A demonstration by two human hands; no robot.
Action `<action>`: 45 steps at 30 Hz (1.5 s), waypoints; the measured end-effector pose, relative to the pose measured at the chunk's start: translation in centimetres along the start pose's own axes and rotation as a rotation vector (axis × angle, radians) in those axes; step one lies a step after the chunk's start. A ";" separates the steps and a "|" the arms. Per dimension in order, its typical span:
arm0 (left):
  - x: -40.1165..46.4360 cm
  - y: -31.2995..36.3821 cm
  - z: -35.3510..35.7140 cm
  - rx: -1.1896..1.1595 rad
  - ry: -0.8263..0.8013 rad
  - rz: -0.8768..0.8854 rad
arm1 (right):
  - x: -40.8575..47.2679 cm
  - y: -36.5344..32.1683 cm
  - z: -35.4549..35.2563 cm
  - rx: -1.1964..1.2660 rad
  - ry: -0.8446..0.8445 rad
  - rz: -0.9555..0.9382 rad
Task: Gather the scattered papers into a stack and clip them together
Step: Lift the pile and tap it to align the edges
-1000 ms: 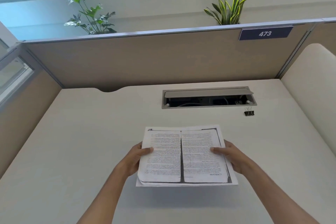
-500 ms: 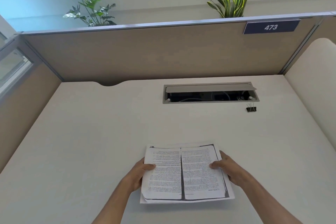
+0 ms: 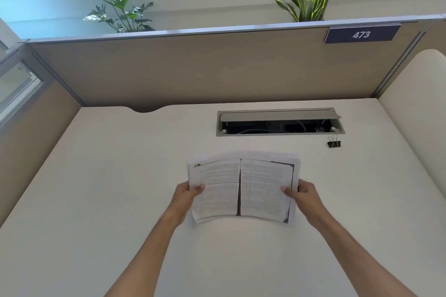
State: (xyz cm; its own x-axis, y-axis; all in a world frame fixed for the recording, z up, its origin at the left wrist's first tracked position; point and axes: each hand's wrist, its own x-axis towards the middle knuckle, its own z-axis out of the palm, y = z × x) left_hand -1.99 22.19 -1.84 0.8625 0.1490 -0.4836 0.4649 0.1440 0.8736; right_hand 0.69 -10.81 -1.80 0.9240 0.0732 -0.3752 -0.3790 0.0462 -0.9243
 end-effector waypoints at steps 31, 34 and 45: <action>0.6 0.9 0.0 0.045 -0.020 0.076 | 1.5 -0.7 0.1 -0.136 -0.031 -0.099; 0.3 1.2 -0.3 0.048 -0.081 0.041 | 1.1 -1.1 -0.2 -0.068 -0.086 -0.039; -1.5 0.4 1.8 -0.123 -0.139 -0.099 | -0.8 -0.5 -2.2 0.002 -0.095 0.076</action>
State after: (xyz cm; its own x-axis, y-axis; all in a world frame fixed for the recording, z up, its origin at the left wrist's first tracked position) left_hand -2.79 20.27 -0.68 0.8369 -0.0074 -0.5473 0.5285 0.2709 0.8046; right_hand 0.29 -13.10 -1.22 0.8836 0.1704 -0.4362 -0.4483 0.0389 -0.8930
